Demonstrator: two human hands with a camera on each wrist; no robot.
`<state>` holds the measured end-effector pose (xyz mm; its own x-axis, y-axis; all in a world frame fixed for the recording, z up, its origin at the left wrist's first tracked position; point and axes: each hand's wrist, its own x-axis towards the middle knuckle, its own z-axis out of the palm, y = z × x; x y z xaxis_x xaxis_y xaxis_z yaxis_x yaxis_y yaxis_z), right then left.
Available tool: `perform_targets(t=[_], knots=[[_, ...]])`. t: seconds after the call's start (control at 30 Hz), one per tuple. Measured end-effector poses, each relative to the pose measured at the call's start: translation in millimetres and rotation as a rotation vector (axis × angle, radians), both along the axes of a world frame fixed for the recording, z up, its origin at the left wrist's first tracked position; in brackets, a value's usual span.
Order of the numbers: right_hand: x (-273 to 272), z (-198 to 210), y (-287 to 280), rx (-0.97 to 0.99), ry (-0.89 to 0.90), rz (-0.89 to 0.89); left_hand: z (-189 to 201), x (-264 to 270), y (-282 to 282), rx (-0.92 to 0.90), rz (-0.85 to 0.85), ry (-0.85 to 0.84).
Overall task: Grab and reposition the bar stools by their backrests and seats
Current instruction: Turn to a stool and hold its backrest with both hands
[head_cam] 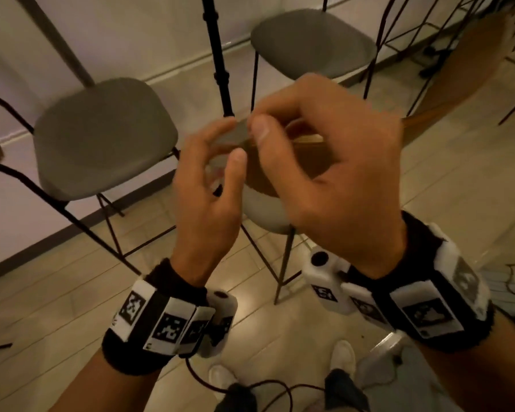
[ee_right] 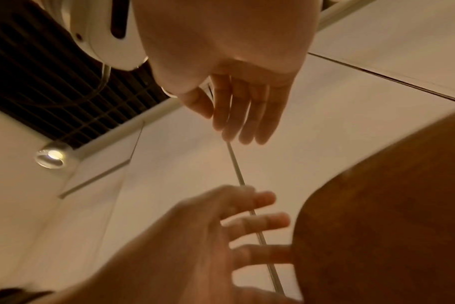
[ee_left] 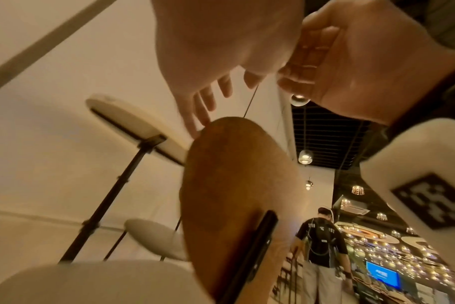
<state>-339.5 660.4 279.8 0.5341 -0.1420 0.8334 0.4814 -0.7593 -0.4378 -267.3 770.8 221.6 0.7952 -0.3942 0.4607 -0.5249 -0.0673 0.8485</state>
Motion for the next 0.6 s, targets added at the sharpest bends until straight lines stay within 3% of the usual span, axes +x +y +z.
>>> perform_targets(t=[0.13, 0.27, 0.47, 0.6], knots=[[-25.5, -9.2, -90.7, -0.116, -0.007, -0.047, 16.0, -32.4, -50.8, 0.209, 0.153, -0.218], [-28.3, -34.5, -170.9, -0.189, 0.156, -0.111, 18.0, -56.0, -93.3, 0.41, 0.23, -0.31], [-35.6, -68.9, -230.8, -0.291, 0.339, -0.116, 9.4, -69.7, -141.4, 0.518, 0.289, -0.37], [-31.3, -69.8, -259.7, -0.371, 0.398, -0.067, -3.2, -69.0, -160.2, 0.652, 0.435, -0.436]])
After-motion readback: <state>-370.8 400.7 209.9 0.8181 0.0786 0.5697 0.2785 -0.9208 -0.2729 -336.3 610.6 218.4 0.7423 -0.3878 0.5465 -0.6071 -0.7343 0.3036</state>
